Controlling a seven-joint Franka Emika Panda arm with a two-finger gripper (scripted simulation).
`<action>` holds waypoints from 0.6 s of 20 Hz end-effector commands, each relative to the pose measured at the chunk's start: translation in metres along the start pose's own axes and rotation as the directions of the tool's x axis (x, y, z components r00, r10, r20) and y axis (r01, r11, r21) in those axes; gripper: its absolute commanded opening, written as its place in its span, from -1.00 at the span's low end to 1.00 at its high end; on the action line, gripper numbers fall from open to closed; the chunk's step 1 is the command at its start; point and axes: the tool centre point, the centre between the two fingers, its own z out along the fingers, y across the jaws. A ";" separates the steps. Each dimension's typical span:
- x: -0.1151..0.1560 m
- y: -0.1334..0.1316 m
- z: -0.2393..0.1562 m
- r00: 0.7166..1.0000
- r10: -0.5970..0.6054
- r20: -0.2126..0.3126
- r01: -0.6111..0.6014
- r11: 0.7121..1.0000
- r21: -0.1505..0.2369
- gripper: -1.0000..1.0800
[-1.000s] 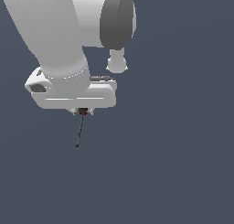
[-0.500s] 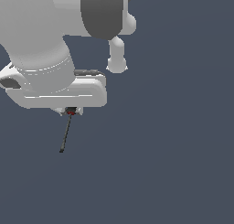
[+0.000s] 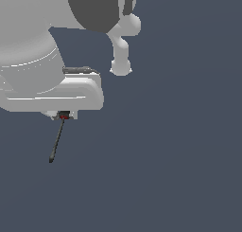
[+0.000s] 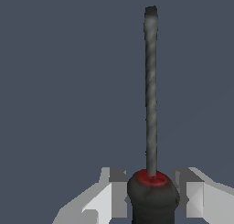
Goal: Pick up the object and move it to a goal position.
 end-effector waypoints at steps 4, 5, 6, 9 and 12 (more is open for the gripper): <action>0.004 0.003 -0.006 1.000 0.000 -0.001 0.000 1.000 0.000 -1.00; 0.004 0.004 -0.006 1.000 0.000 -0.001 0.000 1.000 0.000 -1.00; 0.005 0.004 -0.007 1.000 0.000 -0.001 0.000 1.000 0.000 -1.00; 0.006 0.005 -0.008 1.000 0.000 -0.001 0.000 1.000 0.000 -1.00; 0.006 0.005 -0.009 1.000 0.000 -0.001 0.000 1.000 0.000 -1.00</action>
